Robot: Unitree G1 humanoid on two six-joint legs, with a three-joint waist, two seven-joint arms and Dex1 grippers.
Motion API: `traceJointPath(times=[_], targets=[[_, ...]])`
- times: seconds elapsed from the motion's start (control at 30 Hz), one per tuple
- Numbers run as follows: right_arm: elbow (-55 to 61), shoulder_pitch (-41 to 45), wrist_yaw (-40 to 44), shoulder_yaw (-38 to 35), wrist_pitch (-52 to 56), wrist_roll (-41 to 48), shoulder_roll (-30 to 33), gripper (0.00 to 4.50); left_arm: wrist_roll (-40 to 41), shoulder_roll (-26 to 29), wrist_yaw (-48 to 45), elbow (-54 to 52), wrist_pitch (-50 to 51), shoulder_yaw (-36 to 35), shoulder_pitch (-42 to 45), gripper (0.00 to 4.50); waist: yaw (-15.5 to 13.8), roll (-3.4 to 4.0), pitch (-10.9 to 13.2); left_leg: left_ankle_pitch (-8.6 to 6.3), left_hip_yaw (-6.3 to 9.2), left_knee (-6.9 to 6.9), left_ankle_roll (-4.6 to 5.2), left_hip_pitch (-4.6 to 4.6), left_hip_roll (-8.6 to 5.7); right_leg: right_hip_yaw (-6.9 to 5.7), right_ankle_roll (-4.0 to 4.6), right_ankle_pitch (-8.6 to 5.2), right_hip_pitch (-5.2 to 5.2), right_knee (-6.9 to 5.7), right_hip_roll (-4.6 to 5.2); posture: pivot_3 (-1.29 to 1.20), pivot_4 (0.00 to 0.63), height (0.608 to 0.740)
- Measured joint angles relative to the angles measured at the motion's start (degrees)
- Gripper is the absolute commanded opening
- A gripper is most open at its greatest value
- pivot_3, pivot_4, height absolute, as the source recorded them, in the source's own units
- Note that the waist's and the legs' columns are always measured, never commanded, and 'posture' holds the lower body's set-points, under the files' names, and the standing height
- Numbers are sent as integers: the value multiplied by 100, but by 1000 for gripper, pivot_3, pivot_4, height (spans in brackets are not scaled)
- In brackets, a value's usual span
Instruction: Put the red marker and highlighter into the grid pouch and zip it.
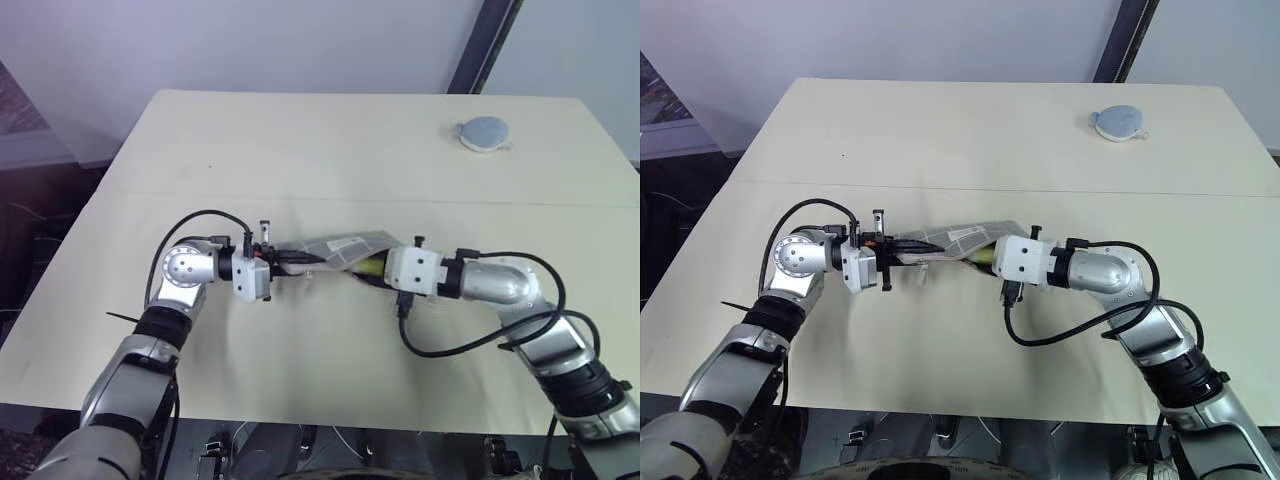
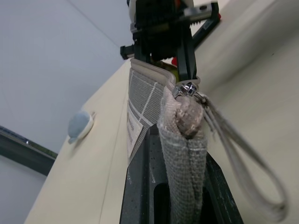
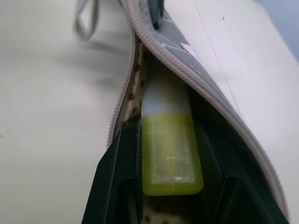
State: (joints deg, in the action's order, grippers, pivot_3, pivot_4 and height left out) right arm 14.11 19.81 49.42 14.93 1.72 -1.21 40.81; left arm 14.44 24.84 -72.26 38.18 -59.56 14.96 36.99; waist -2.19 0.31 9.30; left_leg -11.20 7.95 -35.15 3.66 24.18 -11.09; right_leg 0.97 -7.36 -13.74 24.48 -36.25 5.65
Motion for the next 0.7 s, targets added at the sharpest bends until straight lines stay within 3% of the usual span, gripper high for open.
traceJointPath(times=[0.23, 0.33, 0.5, 0.7], targets=[[91, -170, -17, -171, -66, 58, -107, 4457, -25, -73, 10, 168, -138, -11, -37, 0, -6, 0, 0, 0, 2, 1, 0, 0, 1, 1, 0, 1, 3, -3, -2, 0, 150, 740], [569, -550, 33, -564, 665, 623, -67, 4457, -45, -67, 72, 214, -208, -34, -76, 0, -19, -1, 0, -1, 5, 0, 1, 0, 0, 2, 1, 2, 1, -2, -2, 0, 150, 740], [1799, -1106, -190, -1475, 2801, 2405, -101, 4457, -210, -140, 352, 328, -240, -55, -148, 0, -5, 0, 0, -6, 6, 1, 9, 5, 1, 4, 2, 2, 4, -3, -2, 0, 150, 740], [2635, -1945, -838, -2820, 3854, 3781, -264, 4457, -317, -147, 538, 350, -254, -51, -264, 0, -16, -2, 0, -7, 7, 0, 12, 6, 1, 2, 2, 2, -1, 3, 0, 0, 150, 740]])
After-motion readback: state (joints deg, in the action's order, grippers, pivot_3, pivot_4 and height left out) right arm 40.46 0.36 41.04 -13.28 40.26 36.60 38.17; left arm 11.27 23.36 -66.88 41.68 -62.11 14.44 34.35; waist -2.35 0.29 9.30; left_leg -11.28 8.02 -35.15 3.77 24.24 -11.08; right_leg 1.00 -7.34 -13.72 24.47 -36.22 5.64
